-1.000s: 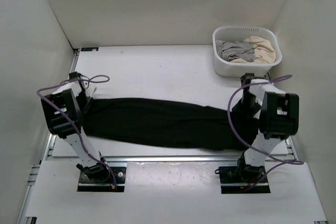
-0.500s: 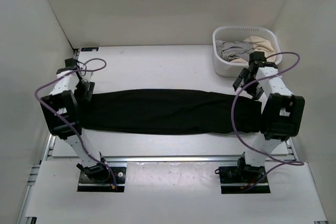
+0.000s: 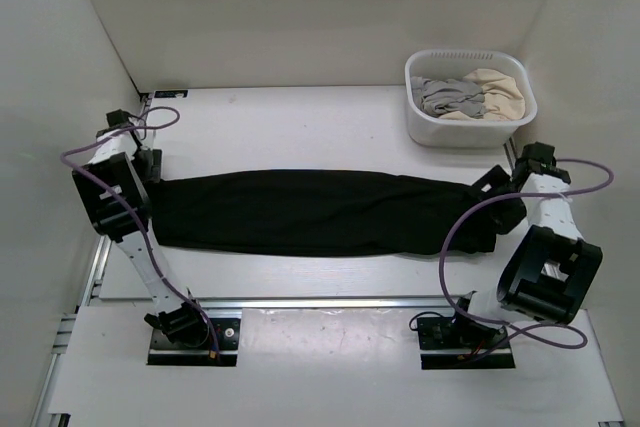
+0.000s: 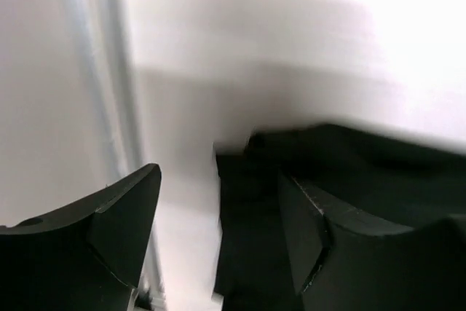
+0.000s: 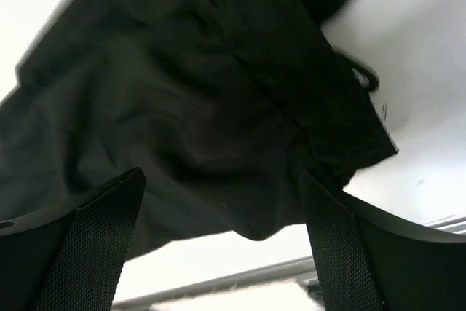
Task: Fold and stack the trousers
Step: Fold the trousers
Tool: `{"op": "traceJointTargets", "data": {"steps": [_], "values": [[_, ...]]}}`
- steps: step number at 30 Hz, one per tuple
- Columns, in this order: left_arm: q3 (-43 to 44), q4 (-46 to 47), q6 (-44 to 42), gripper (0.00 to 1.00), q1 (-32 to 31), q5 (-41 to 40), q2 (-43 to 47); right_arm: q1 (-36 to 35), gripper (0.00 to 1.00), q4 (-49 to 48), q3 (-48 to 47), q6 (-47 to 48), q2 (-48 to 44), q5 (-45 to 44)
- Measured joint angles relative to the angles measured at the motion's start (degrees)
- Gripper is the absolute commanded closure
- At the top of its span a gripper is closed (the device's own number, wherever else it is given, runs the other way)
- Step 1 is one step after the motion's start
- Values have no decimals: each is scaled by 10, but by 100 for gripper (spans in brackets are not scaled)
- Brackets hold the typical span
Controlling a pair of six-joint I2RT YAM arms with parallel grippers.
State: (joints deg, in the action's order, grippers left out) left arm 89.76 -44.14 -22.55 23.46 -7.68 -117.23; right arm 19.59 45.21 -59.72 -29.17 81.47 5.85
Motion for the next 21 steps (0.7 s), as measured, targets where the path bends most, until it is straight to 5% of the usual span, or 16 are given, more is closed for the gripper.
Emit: {"op": "traceJointTargets", "data": {"steps": [5, 9, 21], "values": [[49, 10, 9, 43, 0, 8, -54, 69, 7, -25, 89, -13, -30, 65], [37, 18, 4, 86, 0, 33, -52, 114, 6, -49, 148, -19, -34, 102], [3, 9, 6, 86, 0, 63, 23, 110, 6, -26, 144, 20, -14, 46]]}}
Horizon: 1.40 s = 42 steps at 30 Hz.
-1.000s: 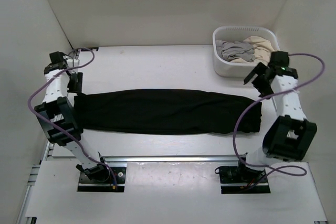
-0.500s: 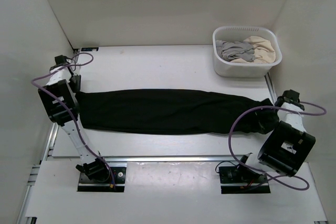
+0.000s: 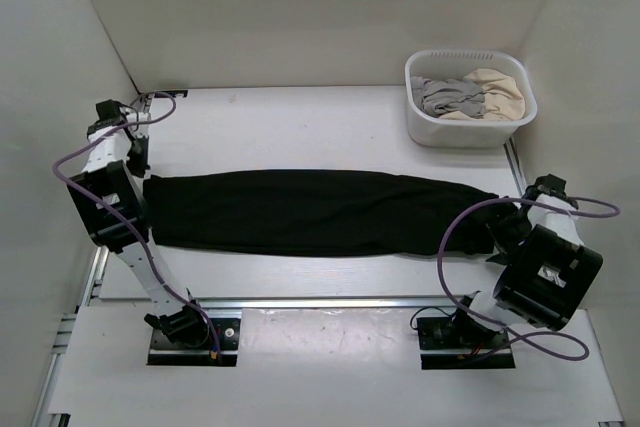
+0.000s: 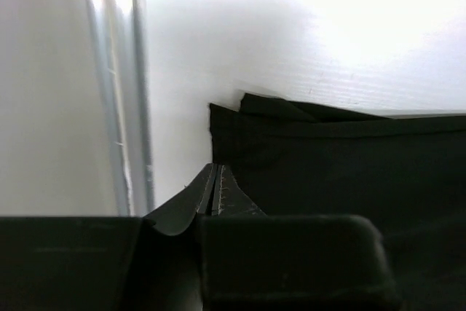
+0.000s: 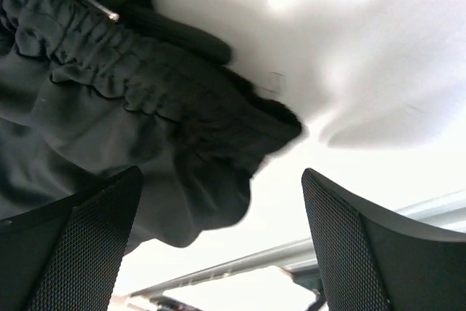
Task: Fold and stack the trousers
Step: Fold the trousers
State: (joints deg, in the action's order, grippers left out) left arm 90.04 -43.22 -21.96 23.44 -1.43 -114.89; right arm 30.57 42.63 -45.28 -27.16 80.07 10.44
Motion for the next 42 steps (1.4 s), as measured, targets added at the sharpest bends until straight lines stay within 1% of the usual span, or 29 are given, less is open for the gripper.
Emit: {"op": "traceJointTargets", "data": {"steps": [3, 4, 6, 8, 10, 11, 13, 15, 18, 20, 24, 26, 28, 30, 31, 32, 33, 34, 35, 37, 38, 40, 42], "values": [[7, 7, 2, 86, 0, -1, 23, -5, 5, 52, -45, -3, -14, -64], [7, 9, 4, 85, -1, -1, 25, -7, 4, 67, -61, -6, -27, -83], [4, 12, 5, 77, -1, -1, 26, -10, 4, 81, -74, -14, -61, -104], [-5, 12, 9, 70, -1, -1, 26, -13, 3, 83, -61, -33, -91, -99], [-14, 10, 14, 66, -2, -3, 26, -17, 1, 65, -13, -62, -108, -76], [-17, 6, 16, 66, -2, -5, 26, -20, 1, 58, 18, -79, -107, -66], [-22, 2, 17, 66, -2, -7, 26, -22, 1, 37, 77, -112, -90, -52], [-29, 1, 18, 66, -2, -11, 27, -25, 1, 19, 110, -144, -67, -46], [-56, -1, 18, 66, -2, -14, 39, -35, 1, 9, 97, -173, -44, -43], [-82, -3, 17, 66, -2, -18, 54, -52, 1, 1, 73, -179, -12, -46], [-130, -12, 16, 65, -2, -31, 87, -82, 5, -6, 6, -186, 67, -59], [-139, -16, 15, 65, -2, -38, 97, -85, 6, -7, -7, -191, 82, -63], [-141, -16, 15, 65, -2, -43, 101, -85, 16, -7, -10, -198, 86, -68], [-142, -16, 15, 65, -2, -50, 103, -85, 33, -6, -15, -204, 93, -75], [-142, -15, 15, 65, -2, -54, 103, -85, 49, -7, -22, -207, 100, -79], [-142, -16, 15, 65, -2, -56, 103, -85, 59, -9, -30, -208, 108, -83], [-143, -16, 15, 65, -2, -58, 103, -85, 86, -12, -38, -209, 115, -86], [-143, -16, 15, 65, -2, -60, 103, -85, 96, -20, -45, -205, 122, -88], [-143, -16, 15, 65, -2, -61, 103, -85, 100, -36, -52, -205, 127, -89], [-143, -18, 14, 65, -3, -62, 103, -85, 100, -65, -64, -202, 135, -96], [-143, -19, 14, 63, -4, -62, 103, -86, 100, -78, -70, -198, 137, -104], [-142, -25, 11, 55, -7, -62, 103, -88, 100, -107, -79, -184, 140, -131], [-141, -37, 7, 48, -9, -59, 103, -88, 100, -109, -94, -163, 139, -169]]}}
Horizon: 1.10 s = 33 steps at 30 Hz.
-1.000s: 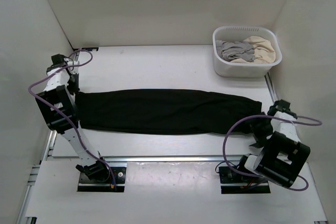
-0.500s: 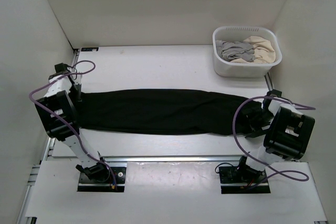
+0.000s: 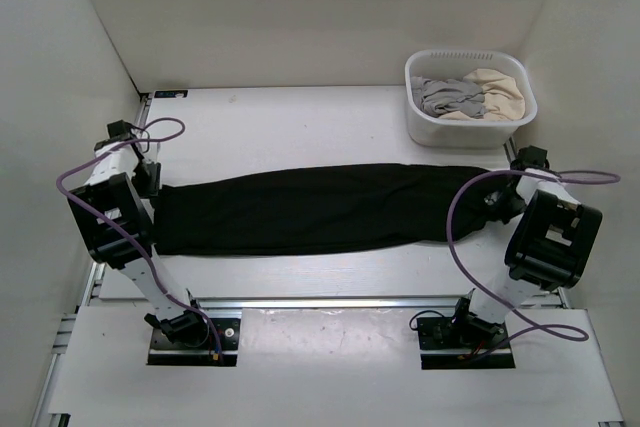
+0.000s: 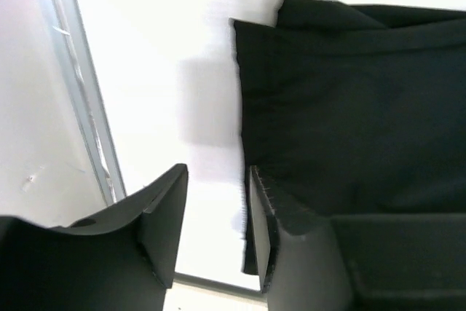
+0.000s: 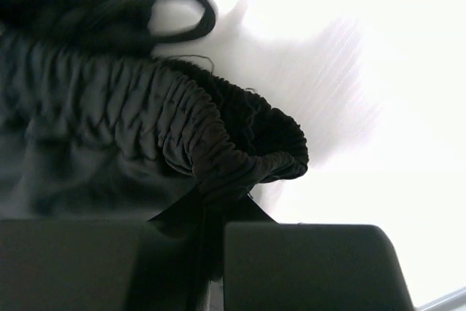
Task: Fold and stack the trousers
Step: Fold the trousers
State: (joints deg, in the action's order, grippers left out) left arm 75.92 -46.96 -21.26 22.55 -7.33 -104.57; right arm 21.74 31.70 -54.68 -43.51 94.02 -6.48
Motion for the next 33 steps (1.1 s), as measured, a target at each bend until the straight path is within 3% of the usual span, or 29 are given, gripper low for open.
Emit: {"op": "traceJointTargets", "data": {"steps": [7, 10, 13, 18, 23, 28, 29, 31, 33], "values": [[23, -43, -5, 44, -21, 43, 7, -9, 100, 67, -127, 113, -48, -125], [21, -55, -6, 44, -47, 71, 12, -56, 100, 103, -163, 154, -94, -218], [-1, -56, -5, 43, -72, 102, 12, -174, 100, 146, -185, 172, -128, -303], [-41, -64, -6, 43, -114, 136, -4, -461, 100, 237, -198, 112, -109, -409], [-38, -56, -5, 43, -143, 127, -45, -678, 100, 348, -269, -2, 29, -448], [-27, -61, -3, 43, -145, 124, -56, -781, 100, 387, -416, -54, 189, -461], [-21, -66, -3, 43, -145, 123, -61, -790, 97, 386, -440, -52, 214, -459], [-11, -71, -3, 43, -148, 121, -67, -799, 57, 379, -473, -38, 253, -445], [-6, -70, -3, 40, -150, 117, -71, -799, 30, 369, -493, -12, 280, -423]]}}
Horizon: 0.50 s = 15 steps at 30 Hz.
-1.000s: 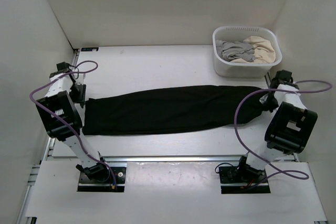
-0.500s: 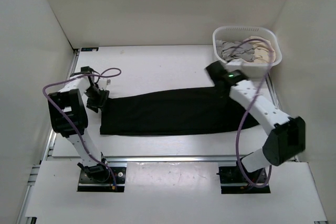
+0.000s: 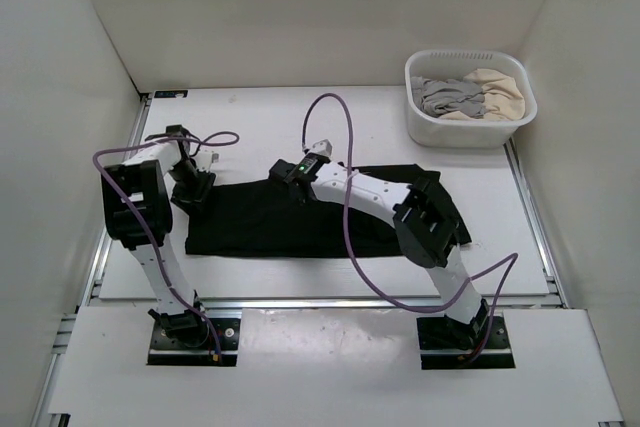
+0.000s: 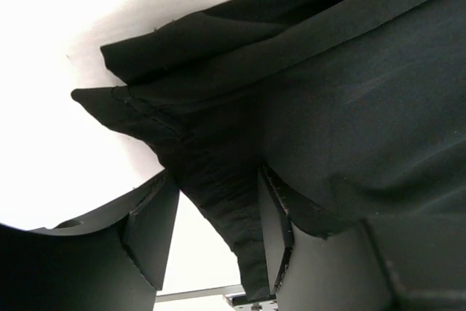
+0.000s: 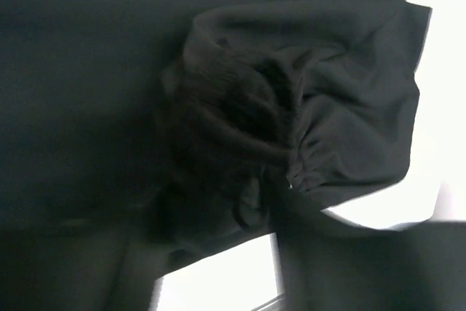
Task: Fold and stack the trousers
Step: Fold the trousers
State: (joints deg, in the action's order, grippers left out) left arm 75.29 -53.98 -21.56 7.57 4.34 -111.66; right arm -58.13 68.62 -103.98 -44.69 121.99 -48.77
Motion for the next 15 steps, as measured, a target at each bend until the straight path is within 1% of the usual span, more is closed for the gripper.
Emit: {"op": "traceJointTargets", "data": {"steps": [1, 3, 4, 7, 9, 11, 13, 14, 15], "values": [[1, 0, 0, 40, -1, -1, -1, 0, 13, -9, -3, 20, 7, 13], [2, 0, -2, 40, -3, -6, -2, 1, 6, -27, -2, 52, 7, 43], [2, 0, -2, 40, -4, -9, -2, 1, 1, -37, -2, 69, 3, 56], [2, 0, -2, 40, -6, -17, -3, 0, 1, -71, -2, 119, -29, 103], [2, 0, -2, 39, -7, -22, -3, -1, 3, -87, -2, 145, -68, 134], [3, 1, -2, 35, -7, -29, -3, -3, 6, -100, 3, 158, -119, 148], [4, 4, -2, 29, -7, -39, -1, -1, 13, -115, 35, 161, -184, 153], [5, 5, -2, 26, -7, -44, 0, 3, 21, -115, 56, 159, -218, 155], [6, 7, -3, 26, -7, -50, 2, 12, 24, -119, 82, 156, -251, 158]]}}
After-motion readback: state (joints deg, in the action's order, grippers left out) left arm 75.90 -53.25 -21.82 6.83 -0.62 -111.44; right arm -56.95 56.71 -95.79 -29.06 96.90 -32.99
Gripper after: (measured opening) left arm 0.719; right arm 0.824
